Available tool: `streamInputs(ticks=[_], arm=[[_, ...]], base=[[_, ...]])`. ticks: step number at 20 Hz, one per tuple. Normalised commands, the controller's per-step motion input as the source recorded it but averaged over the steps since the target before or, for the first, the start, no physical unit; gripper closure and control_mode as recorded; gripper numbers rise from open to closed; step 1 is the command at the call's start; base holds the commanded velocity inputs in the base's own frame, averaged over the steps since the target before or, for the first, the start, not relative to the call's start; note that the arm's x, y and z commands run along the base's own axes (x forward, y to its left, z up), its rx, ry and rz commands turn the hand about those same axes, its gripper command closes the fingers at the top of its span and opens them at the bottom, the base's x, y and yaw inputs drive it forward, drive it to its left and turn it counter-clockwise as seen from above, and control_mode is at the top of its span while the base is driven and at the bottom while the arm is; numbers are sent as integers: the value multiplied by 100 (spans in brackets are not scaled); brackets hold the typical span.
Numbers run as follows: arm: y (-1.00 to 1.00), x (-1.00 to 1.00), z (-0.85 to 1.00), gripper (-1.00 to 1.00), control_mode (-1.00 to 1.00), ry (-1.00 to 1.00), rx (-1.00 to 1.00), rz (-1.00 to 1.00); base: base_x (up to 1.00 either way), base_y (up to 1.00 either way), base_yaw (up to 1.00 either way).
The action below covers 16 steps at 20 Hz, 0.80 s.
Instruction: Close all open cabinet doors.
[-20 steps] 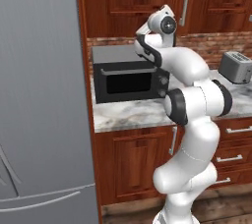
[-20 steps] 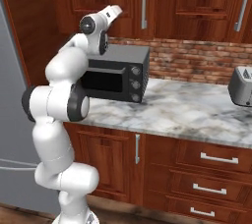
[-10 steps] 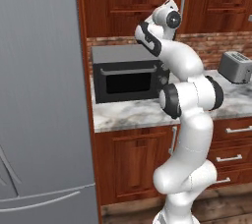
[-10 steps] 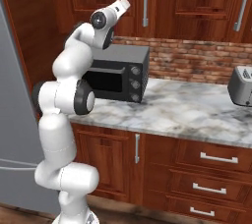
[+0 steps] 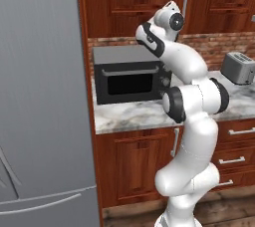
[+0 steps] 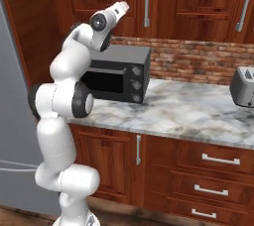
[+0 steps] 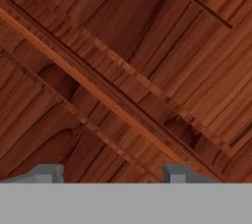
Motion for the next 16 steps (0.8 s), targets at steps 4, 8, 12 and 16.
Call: streamInputs(ticks=[4,8,12,16], arm=[[34,-76,-10,-100,-100,0,0,0],[27,-95,0,-100,-100,0,0,-4],[19,-98,1,-100,-100,2,1,-8],[6,-84,14,-100,-100,10,6,-13]], base=[[0,0,0],[0,0,0],[0,0,0],[0,0,0]])
